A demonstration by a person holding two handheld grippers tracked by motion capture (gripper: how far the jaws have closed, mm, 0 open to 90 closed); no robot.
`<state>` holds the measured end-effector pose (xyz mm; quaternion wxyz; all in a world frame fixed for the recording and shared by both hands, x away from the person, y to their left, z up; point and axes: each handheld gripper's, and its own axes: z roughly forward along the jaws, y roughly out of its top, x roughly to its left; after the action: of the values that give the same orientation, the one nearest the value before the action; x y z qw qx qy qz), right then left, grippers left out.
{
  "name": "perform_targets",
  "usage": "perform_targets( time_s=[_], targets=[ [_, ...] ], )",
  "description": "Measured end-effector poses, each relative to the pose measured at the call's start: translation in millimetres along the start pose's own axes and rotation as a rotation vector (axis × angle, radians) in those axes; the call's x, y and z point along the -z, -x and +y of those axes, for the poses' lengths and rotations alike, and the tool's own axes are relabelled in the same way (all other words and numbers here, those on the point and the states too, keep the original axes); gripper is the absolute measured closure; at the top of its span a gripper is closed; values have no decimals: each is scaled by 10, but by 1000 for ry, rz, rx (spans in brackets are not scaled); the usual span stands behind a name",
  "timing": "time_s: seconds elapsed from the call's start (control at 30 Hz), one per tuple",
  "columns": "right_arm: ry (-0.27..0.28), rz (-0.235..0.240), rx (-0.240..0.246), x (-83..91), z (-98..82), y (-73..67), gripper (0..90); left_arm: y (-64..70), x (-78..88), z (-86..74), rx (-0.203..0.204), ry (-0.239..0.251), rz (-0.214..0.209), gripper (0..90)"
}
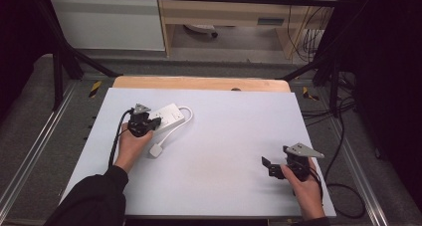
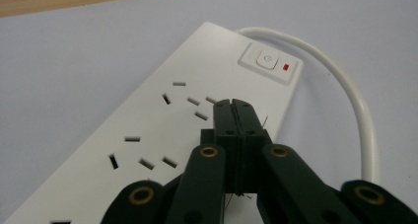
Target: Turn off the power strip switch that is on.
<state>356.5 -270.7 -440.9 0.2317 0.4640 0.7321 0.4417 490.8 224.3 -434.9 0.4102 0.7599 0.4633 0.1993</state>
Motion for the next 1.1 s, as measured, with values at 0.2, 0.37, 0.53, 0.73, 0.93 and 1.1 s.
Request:
perform_targets(
  time_s=[0.2, 0.37, 0.53, 0.73, 0.93, 1.1],
  targets=[
    [0, 1, 0, 0, 1, -2, 47, 20, 54, 56, -10, 43, 13, 784],
    [1, 0, 1, 1, 1, -1, 47, 37, 95, 92, -3, 75, 20, 635],
    [0, 0, 0, 1, 1, -3, 47, 46, 122, 114, 12, 92, 24, 426],
    [0, 1, -2, -1, 3, -6, 46, 56, 160, 141, 31, 94, 8, 213],
    [-1, 0, 2, 1, 2, -6, 45, 76, 203, 199, 28, 100, -11, 115],
    [-1, 0, 1, 0, 3, -5, 45, 94, 230, 247, 23, 114, -21, 95]
  ],
)
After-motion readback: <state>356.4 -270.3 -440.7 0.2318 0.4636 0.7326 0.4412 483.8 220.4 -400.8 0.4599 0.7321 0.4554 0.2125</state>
